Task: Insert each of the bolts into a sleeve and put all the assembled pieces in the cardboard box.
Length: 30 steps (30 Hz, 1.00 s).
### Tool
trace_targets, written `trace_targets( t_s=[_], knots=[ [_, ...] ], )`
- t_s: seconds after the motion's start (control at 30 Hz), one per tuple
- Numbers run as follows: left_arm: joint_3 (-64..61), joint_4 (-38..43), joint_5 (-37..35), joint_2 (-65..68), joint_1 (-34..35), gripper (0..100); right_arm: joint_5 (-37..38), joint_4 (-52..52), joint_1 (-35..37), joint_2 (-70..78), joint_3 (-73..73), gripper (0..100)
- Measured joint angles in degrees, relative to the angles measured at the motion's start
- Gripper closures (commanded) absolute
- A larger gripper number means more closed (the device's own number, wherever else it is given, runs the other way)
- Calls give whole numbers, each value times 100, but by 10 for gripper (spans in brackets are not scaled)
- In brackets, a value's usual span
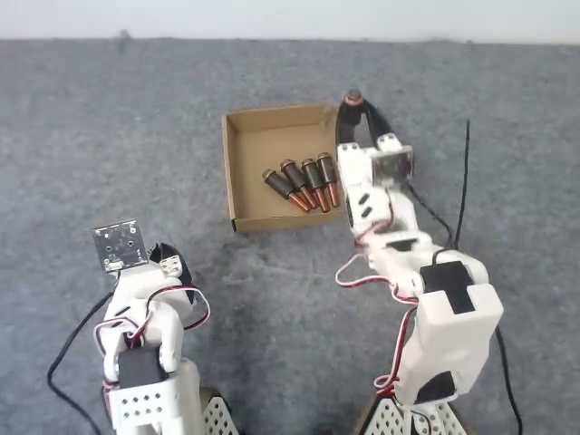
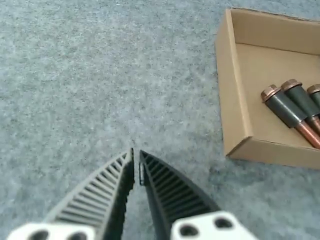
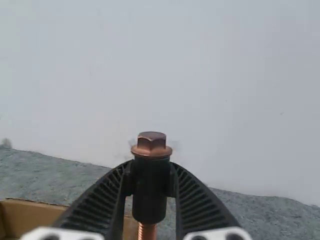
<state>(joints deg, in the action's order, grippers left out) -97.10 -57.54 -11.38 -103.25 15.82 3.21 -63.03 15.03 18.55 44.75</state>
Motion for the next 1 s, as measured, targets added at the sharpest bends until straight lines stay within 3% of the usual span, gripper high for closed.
trace_targets(
  t_s=[0.3,0.47,1.0],
  knots=[
    [0,0,0,0,0,989,0,3657,-9,79,-1996,992],
    [0,0,255,0,0,989,0,5275,114,853,-3305,992],
    [0,0,466,0,-9,989,0,7912,211,1134,-4193,992]
  ],
)
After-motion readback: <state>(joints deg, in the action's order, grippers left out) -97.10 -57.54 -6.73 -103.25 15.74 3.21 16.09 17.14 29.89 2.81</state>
